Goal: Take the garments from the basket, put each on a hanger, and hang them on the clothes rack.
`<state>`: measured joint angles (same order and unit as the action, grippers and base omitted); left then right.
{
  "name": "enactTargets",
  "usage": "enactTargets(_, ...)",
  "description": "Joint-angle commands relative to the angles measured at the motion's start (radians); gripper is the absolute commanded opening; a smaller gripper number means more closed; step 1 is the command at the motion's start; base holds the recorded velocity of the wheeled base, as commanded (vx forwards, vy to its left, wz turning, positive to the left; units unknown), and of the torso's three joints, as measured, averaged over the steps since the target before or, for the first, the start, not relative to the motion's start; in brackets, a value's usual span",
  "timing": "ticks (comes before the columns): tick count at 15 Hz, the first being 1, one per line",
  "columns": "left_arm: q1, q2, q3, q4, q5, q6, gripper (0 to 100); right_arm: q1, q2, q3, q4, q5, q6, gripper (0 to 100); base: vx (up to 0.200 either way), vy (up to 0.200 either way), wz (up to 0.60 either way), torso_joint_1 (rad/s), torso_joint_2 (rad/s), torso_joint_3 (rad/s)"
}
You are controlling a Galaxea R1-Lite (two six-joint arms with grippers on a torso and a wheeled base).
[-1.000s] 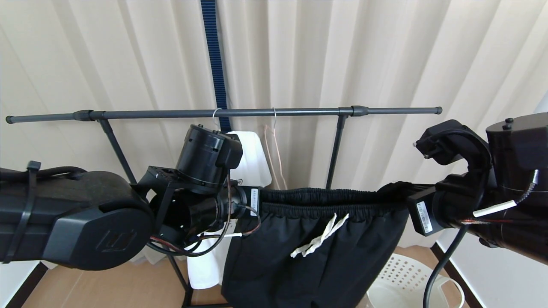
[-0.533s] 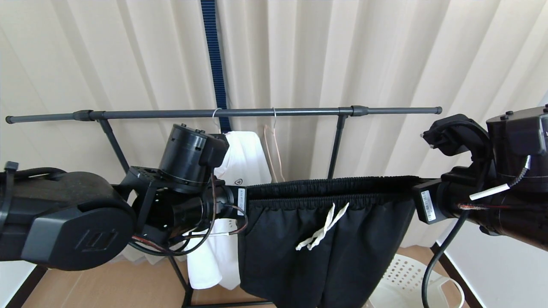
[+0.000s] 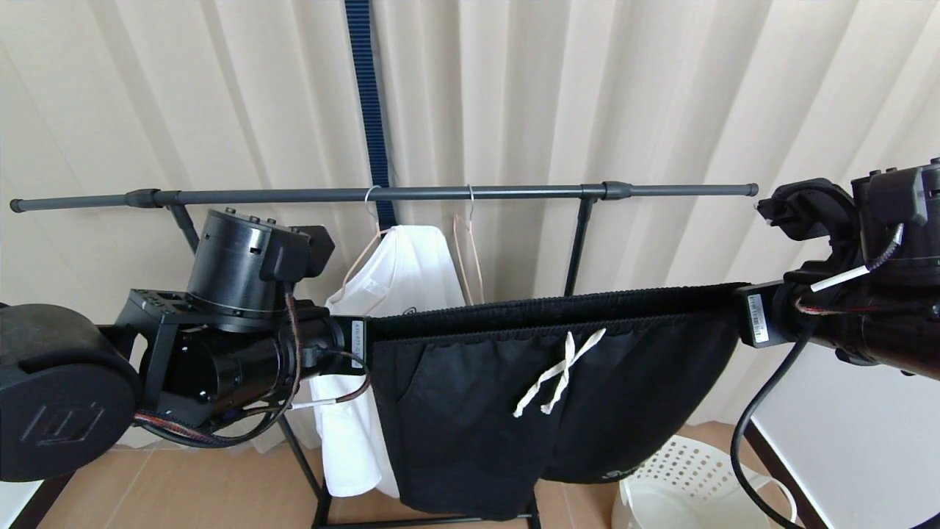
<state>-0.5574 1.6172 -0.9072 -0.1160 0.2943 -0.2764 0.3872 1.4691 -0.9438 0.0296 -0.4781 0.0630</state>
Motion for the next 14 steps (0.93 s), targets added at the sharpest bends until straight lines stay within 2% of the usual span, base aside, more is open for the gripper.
enactTargets(1,-0.001,-0.013,-0.012,-0.001,-0.003,-0.001,0,-0.001,-0.003,0.005,0.001,-0.002,0.0,0,0.0,0.0,0.0,0.0,0.0,0.0)
enactTargets(3,0.001,-0.007,-0.044,-0.001,-0.007,-0.003,0,0.01,-0.01,0.013,0.01,-0.002,-0.003,0,0.0,0.0,0.0,0.0,0.0,0.0)
enactTargets(4,0.002,0.012,-0.078,-0.001,-0.014,-0.003,0,0.058,-0.032,0.027,0.015,-0.002,-0.012,0,0.0,0.0,0.0,0.0,0.0,0.0)
enactTargets(7,0.034,0.102,-0.249,-0.001,-0.067,0.014,0,0.271,-0.13,0.007,0.233,-0.001,-0.026,0,0.0,0.0,0.0,0.0,0.0,0.0)
enactTargets(9,0.039,0.139,-0.323,-0.001,-0.116,0.031,0,0.384,-0.158,0.008,0.296,0.001,-0.023,0,0.0,0.0,0.0,0.0,0.0,0.0)
enactTargets(10,0.042,0.17,-0.378,-0.002,-0.155,0.031,0,0.46,-0.156,0.013,0.311,0.001,-0.011,0,0.0,0.0,0.0,0.0,0.0,0.0)
enactTargets(12,0.042,0.214,-0.461,-0.002,-0.21,0.031,0,0.529,-0.139,0.02,0.314,0.006,0.012,0,0.0,0.0,0.0,0.0,0.0,0.0)
enactTargets(13,0.042,0.242,-0.506,-0.002,-0.225,0.029,0,0.553,-0.118,0.022,0.311,0.024,0.034,0,0.0,0.0,0.0,0.0,0.0,0.0)
enactTargets(14,0.039,0.271,-0.55,-0.002,-0.23,0.028,0,0.587,-0.102,0.017,0.305,0.079,0.081,0,0.0,0.0,0.0,0.0,0.0,0.0)
